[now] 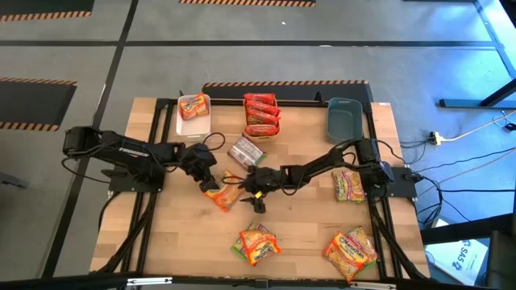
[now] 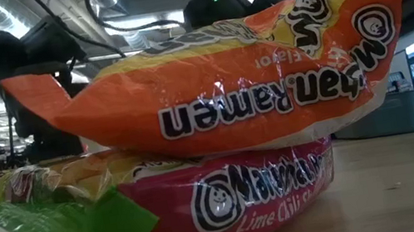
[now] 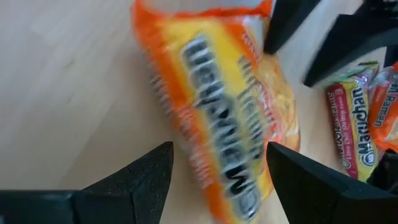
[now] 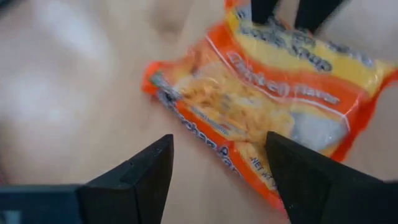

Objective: Sort Maruchan noodles
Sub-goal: Put the light orange noodle pack into the white bin

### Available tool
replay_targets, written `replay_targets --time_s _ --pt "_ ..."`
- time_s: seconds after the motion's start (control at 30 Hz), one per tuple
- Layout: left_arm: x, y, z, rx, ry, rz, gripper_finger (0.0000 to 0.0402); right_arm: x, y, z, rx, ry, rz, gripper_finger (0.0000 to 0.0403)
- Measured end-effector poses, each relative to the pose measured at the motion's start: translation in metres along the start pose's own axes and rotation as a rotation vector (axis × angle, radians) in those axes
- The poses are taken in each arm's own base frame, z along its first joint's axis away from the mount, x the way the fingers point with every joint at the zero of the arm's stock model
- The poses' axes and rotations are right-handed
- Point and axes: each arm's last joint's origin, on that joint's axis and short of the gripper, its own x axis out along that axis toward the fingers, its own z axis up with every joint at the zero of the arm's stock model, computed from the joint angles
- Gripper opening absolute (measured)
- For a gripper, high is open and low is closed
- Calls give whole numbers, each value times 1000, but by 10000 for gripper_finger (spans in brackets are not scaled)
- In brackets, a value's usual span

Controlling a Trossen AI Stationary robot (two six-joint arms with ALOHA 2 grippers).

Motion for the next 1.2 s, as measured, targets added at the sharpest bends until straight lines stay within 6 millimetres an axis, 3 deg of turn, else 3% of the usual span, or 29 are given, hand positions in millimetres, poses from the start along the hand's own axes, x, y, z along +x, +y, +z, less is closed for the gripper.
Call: replay_targets --time_s 0.5,0.8,1.07,1.2 --pt "0 -7 7 -128 -77 -71 252 4 -2 -9 -45 35 -53 240" --pt "15 -3 -2 -235 -26 13 252 4 -2 -8 -46 23 -53 240" --pt "26 -14 3 -172 -60 -117 252 4 -2 -8 -46 21 -51 240" --pt "30 -13 2 -173 -53 -102 251 4 -2 -7 -46 20 -51 240"
